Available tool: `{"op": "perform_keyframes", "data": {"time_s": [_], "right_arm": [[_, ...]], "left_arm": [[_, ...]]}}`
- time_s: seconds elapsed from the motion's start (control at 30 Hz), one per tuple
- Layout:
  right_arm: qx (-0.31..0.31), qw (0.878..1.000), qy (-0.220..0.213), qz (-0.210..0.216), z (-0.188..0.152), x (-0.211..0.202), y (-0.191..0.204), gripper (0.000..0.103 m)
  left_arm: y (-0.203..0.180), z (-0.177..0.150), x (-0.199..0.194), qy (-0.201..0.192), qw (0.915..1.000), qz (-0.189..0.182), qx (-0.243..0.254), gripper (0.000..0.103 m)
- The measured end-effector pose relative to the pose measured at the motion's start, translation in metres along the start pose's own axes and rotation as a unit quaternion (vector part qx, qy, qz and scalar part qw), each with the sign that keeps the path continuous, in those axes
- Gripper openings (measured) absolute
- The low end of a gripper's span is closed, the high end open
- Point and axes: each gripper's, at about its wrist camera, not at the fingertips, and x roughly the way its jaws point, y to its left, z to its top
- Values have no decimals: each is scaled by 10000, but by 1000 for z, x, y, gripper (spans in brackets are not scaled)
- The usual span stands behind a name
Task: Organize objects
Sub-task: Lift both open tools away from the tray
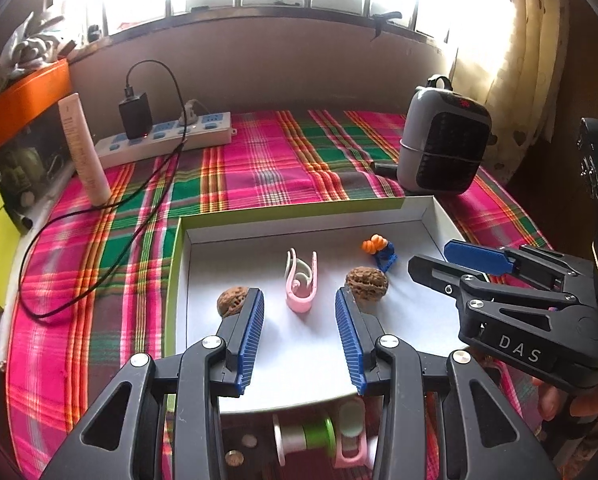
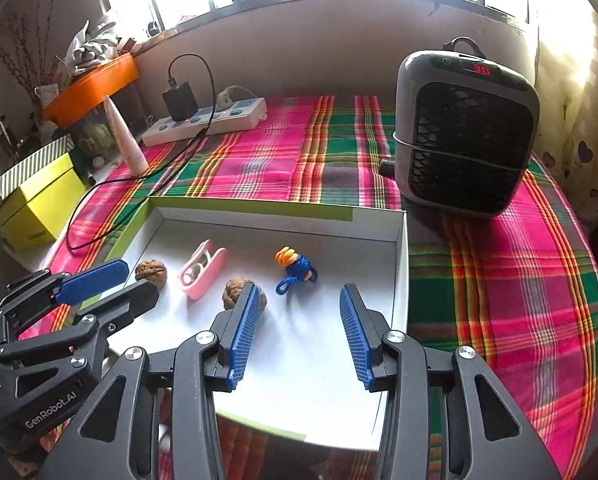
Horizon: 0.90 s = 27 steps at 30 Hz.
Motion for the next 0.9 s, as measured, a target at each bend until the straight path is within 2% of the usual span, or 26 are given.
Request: {"op": "perform_keyframes", "data": {"time_s": [0.6,0.9], "right_arm": [[-46,9998,-189,57,-25,-28,18,43],[-167,9992,-332,-111,-42,-43,27,43]], "left_arm": [[4,-22,-30,-113,9998,26,-143,37],[6,-39,-43,-199,9996,118,-145,38]]}}
